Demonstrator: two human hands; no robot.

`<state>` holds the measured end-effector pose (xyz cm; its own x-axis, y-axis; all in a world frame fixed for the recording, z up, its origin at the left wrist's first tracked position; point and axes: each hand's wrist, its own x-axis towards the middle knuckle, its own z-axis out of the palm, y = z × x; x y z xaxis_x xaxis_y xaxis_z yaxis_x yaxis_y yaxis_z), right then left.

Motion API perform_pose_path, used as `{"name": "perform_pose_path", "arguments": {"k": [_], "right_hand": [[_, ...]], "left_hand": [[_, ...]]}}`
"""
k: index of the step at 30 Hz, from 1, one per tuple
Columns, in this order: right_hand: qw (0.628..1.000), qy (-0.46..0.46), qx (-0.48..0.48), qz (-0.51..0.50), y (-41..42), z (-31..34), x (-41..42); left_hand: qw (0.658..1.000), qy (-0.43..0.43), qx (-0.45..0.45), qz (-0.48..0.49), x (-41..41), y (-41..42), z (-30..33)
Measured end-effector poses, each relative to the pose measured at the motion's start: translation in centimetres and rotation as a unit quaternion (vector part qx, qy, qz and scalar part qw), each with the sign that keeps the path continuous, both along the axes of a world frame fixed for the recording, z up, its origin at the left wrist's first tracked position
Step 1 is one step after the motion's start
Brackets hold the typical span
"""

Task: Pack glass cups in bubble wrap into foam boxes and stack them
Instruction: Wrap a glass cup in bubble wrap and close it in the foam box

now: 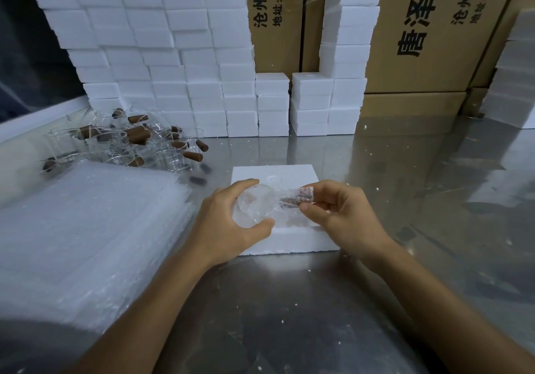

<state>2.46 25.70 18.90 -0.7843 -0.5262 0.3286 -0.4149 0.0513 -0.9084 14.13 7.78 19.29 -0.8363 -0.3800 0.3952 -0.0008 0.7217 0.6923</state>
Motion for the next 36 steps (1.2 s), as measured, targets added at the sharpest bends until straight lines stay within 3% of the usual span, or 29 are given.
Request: {"name": "perform_pose_path", "arguments": {"k": [7, 13, 18, 27, 36], "right_hand": [[0.998, 0.042, 0.028, -0.026, 0.4, -0.3, -0.6], [0.978, 0.138, 0.125, -0.096, 0.6, -0.8, -0.4], [0.974, 0.152, 0.126, -0.11, 0.5, -0.8, -0.4], [0.98, 0.126, 0.108, -0.111, 0.5, -0.8, -0.7], [0.977, 0.157, 0.103, -0.096, 0.3, -0.7, -0.1]], "left_hand": [[1.0, -0.003, -0.027, 0.01, -1.0, 1.0, -0.6], [0.998, -0.05, -0.029, -0.017, -1.3, 0.9, -0.9], [0.994, -0.084, 0.001, -0.063, -1.4, 0.5, -1.0], [0.995, -0.072, -0.025, -0.068, -1.2, 0.6, -0.8], [0.997, -0.05, -0.037, -0.046, -1.3, 0.4, -0.9]]}}
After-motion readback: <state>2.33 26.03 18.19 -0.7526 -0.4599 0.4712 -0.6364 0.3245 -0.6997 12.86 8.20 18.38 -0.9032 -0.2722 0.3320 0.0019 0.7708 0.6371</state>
